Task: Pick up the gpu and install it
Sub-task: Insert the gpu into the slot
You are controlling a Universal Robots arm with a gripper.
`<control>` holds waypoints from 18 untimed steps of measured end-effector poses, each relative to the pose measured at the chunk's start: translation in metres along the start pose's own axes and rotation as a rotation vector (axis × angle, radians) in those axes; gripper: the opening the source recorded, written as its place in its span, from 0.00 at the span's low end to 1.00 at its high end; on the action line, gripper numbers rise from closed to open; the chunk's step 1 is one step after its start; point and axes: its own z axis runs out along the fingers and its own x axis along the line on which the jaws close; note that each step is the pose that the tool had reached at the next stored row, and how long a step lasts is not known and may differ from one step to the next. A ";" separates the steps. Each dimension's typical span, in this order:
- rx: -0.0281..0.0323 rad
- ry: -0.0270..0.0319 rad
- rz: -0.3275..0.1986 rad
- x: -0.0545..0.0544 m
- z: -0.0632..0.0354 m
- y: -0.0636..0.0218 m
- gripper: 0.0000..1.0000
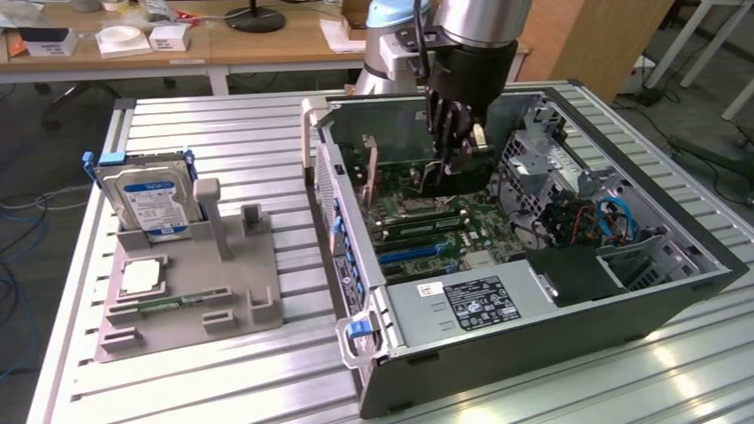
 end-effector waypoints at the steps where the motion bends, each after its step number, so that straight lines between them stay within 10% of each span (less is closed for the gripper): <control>1: 0.0001 0.0000 0.000 0.000 0.0006 0.0000 0.26; 18: 0.0000 0.0000 0.000 0.002 0.0108 0.0012 0.26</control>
